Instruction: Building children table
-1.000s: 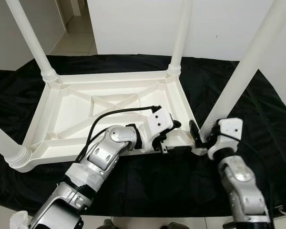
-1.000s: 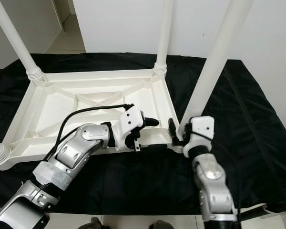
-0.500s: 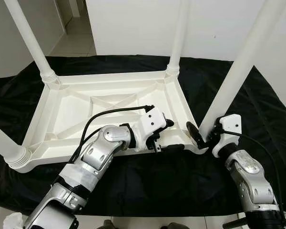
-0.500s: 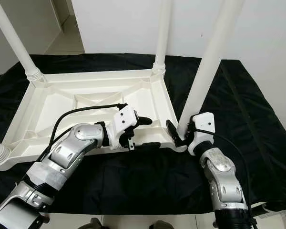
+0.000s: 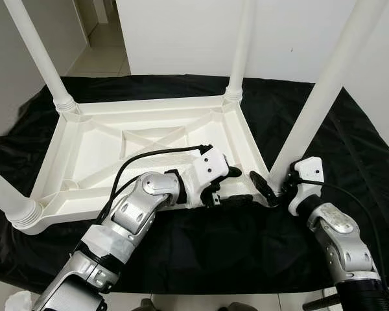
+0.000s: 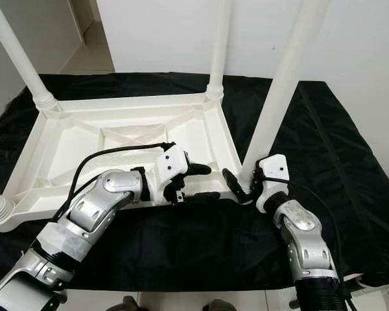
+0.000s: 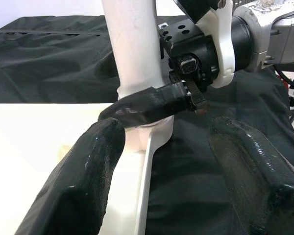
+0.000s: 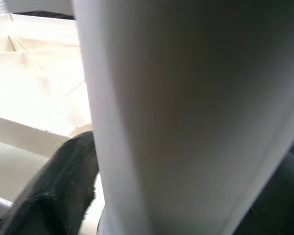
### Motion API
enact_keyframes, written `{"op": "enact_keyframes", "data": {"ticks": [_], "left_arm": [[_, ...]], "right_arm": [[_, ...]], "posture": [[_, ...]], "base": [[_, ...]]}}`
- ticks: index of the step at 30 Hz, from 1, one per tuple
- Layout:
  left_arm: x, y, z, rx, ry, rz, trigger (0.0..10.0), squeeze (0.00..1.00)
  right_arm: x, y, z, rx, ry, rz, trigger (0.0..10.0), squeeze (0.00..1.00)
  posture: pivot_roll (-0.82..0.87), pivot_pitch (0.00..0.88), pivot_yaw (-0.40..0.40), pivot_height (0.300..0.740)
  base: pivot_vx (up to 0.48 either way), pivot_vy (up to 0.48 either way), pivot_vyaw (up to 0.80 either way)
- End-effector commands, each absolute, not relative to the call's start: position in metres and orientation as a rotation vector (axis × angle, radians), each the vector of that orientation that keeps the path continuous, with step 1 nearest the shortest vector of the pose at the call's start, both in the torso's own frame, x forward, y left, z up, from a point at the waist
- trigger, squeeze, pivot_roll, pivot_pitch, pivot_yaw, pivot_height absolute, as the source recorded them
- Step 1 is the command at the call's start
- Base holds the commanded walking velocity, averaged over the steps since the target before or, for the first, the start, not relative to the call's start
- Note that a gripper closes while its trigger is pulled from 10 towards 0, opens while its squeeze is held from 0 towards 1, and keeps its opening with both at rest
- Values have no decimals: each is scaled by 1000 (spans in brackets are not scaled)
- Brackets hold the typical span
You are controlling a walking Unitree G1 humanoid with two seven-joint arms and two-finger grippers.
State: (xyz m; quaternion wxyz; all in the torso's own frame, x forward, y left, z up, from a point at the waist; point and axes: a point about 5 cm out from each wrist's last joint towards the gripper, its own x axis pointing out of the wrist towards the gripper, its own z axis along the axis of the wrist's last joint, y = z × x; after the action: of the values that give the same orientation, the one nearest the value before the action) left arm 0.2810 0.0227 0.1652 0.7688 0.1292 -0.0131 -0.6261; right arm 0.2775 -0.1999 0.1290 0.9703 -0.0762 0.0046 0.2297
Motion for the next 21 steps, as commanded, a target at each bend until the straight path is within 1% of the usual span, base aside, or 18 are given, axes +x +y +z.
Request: {"op": "enact_keyframes", "data": {"ticks": [1,7,8,13,14,21], "left_arm": [[278,23,162,299,-10,-1390,10000,0],[278,23,162,299,-10,-1390,10000,0],[277,23,162,299,-9,-1392,10000,0],[276,22,162,297,-9,-1394,10000,0],[275,21,162,296,-10,-1397,10000,0],[274,20,162,295,-11,-1401,10000,0]], "right_arm": [[279,-197,127,-155,16,486,4078,0],[279,-197,127,-155,16,486,4078,0],[278,-195,125,-139,26,496,0,0],[274,-190,121,-119,28,504,0,0],[272,-188,121,-109,28,491,10000,0],[271,-183,118,-73,33,393,10000,0]], "posture": [[-53,0,13,740],[-53,0,13,740],[-52,0,11,740],[-51,0,8,740],[-52,0,9,740],[-52,0,9,740]], "base": [[0,0,0],[0,0,0],[0,0,0],[0,0,0],[0,0,0],[0,0,0]]}}
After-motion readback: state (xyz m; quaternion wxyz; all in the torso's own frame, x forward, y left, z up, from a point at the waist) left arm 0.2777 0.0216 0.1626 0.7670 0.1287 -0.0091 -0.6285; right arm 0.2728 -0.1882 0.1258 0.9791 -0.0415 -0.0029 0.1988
